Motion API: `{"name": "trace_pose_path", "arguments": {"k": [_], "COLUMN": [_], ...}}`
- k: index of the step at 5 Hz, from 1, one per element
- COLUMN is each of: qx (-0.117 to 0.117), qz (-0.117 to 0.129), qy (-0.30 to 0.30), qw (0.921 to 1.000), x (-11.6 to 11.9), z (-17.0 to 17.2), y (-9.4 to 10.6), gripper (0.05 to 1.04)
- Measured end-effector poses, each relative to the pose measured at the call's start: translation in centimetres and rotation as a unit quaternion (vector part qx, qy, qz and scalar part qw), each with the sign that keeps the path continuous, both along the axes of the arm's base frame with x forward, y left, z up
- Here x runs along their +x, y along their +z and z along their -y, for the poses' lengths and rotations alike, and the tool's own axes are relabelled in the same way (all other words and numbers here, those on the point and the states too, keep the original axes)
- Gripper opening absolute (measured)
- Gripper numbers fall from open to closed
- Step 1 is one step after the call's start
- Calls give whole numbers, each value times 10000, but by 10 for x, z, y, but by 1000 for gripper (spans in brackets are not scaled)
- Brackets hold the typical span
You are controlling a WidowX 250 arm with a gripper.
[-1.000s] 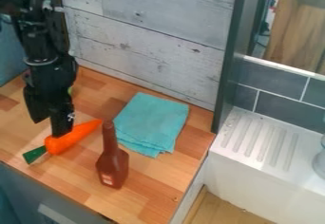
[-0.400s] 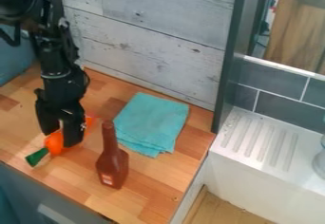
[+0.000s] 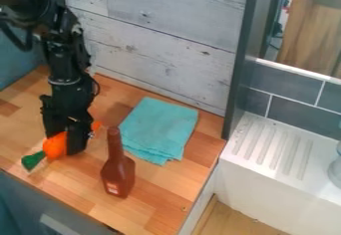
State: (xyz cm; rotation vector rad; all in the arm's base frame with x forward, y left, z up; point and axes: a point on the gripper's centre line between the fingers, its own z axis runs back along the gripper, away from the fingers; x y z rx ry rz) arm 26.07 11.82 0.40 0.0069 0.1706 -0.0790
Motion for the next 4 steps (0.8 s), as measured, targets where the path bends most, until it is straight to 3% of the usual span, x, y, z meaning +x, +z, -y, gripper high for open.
{"name": "trace_pose_path", "arguments": {"k": [1, 2, 3, 4], "qx": [-107, -55, 89, 407], "qz": [-184, -130, -67, -24], "qy": [-22, -119, 192, 713], "qw": [9998, 9998, 9998, 9966], "x": [-6, -8, -22, -38], "z": [4, 3, -21, -57], "y": [2, 24, 44, 48], "gripper": [594, 594, 594, 594]}}
